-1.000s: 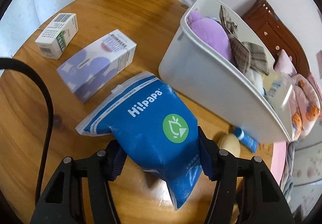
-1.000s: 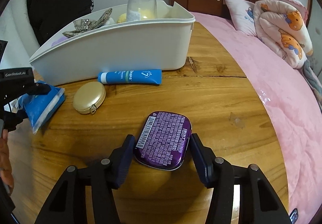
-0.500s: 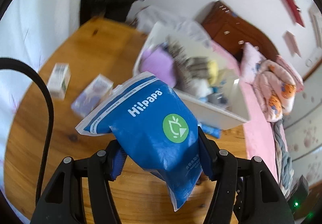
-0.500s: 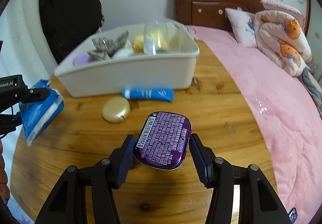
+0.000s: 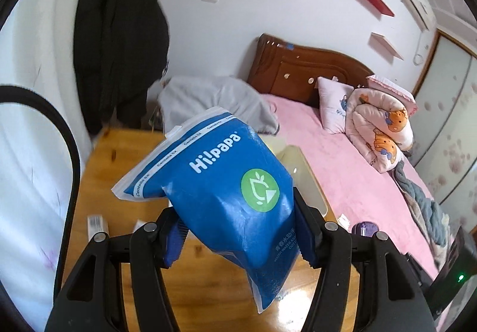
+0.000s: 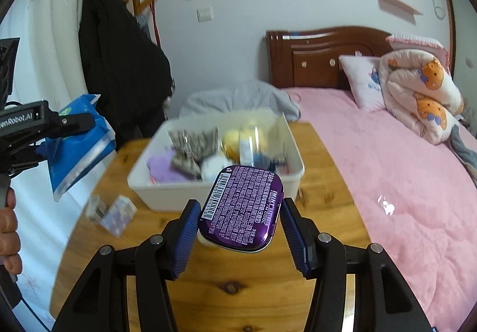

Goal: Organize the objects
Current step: 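Carry the Hipapa pouch and purple tin into the tray and release both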

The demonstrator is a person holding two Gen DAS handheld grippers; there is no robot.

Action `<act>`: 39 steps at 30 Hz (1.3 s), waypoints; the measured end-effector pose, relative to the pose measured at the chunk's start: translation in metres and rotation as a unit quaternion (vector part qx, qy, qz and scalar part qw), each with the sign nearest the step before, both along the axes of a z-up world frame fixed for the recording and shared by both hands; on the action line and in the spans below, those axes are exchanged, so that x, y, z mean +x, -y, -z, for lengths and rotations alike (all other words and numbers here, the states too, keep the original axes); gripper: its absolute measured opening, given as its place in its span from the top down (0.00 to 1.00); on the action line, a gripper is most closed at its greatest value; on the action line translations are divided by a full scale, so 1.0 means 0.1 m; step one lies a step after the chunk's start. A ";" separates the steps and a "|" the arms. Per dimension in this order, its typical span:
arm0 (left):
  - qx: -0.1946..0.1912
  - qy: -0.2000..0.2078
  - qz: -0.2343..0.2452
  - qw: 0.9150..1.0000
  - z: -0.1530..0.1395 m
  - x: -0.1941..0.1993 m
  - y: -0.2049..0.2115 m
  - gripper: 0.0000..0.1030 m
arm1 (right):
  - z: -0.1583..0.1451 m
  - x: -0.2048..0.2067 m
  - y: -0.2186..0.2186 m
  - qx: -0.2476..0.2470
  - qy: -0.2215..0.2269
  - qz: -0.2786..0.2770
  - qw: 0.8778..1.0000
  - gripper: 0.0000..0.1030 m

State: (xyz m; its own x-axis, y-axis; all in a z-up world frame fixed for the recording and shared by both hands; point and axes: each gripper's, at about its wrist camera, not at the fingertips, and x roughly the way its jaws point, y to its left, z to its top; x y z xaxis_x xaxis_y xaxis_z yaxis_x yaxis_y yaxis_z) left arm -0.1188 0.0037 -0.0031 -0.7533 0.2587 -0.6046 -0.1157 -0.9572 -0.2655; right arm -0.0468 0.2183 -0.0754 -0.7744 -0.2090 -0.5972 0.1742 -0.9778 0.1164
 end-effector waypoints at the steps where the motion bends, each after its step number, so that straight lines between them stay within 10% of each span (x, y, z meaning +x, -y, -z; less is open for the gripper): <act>1: -0.005 -0.004 0.004 1.000 -0.05 -0.02 -0.02 0.37 | -0.07 -0.02 0.01 -0.003 -0.006 -0.001 1.000 0.46; 18: -0.076 -0.036 0.022 0.996 -0.34 -0.74 -0.41 0.37 | -0.79 -0.63 0.18 -0.018 -0.071 0.003 0.997 0.46; 39: -0.150 0.027 -0.012 0.988 0.33 -1.50 -0.55 0.37 | -0.36 -1.42 0.36 0.003 -0.024 0.028 0.999 0.46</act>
